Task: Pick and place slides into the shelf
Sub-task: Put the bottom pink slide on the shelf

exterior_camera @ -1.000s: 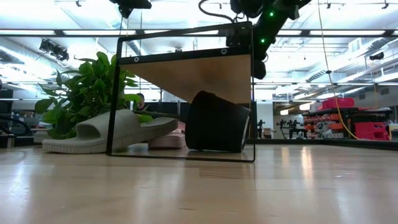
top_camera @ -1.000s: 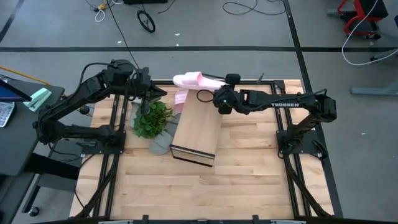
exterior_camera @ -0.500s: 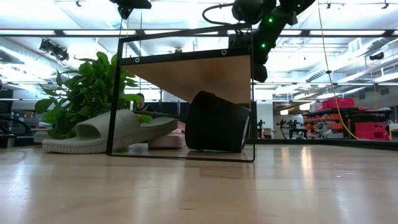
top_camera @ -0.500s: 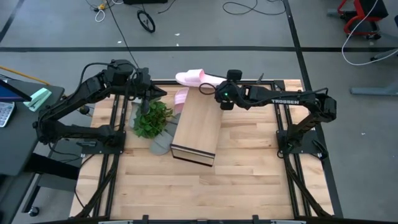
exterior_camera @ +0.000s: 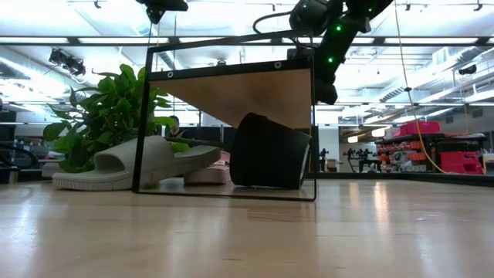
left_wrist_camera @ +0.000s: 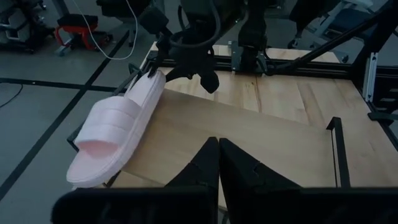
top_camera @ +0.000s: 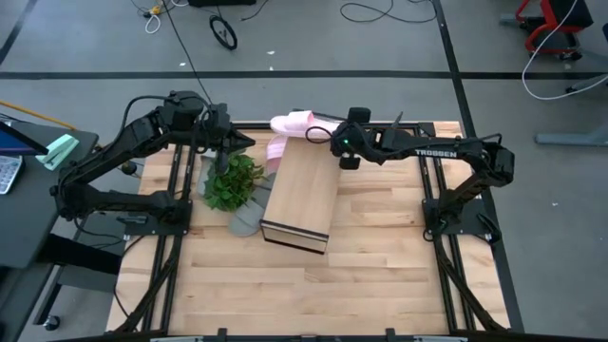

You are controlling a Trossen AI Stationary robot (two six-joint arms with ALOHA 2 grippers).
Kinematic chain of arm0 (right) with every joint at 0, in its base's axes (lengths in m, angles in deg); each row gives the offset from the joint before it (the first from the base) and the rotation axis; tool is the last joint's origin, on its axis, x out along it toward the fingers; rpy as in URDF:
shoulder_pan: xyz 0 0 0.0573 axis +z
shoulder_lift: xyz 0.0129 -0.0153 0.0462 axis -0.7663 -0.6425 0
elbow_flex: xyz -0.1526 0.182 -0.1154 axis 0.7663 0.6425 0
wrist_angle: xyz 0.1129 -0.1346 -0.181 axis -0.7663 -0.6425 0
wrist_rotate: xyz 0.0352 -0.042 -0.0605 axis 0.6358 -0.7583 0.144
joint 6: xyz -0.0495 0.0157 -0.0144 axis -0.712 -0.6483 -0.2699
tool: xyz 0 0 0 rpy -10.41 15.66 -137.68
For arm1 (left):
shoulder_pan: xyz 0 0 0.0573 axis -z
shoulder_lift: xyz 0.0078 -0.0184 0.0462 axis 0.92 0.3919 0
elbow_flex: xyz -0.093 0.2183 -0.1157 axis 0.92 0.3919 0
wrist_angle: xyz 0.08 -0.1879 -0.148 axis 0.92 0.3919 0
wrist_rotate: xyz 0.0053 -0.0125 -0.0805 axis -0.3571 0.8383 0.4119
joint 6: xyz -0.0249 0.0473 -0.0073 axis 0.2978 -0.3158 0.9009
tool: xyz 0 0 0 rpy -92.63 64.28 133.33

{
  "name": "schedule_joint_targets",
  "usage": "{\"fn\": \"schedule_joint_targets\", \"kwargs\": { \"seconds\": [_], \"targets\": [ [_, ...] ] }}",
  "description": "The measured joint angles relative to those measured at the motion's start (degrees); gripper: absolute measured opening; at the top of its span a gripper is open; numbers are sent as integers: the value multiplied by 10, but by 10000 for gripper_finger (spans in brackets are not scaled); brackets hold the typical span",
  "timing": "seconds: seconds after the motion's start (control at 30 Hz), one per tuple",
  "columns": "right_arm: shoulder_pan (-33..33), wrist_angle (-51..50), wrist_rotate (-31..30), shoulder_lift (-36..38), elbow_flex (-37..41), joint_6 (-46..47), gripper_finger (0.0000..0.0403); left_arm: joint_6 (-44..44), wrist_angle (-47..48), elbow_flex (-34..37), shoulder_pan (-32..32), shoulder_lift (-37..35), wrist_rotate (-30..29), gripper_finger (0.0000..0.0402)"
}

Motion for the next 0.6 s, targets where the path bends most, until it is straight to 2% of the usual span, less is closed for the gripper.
{"fn": "schedule_joint_targets", "kwargs": {
  "seconds": [0.2, 0.6],
  "targets": [
    [0, -19, 25, 0, 0, 0, 157, 3, 0, 0, 0, 0, 0, 17],
    [1, -20, 72, 0, 0, 25, 164, 17, 5, 0, 0, 0, 0, 16]
  ]
}}
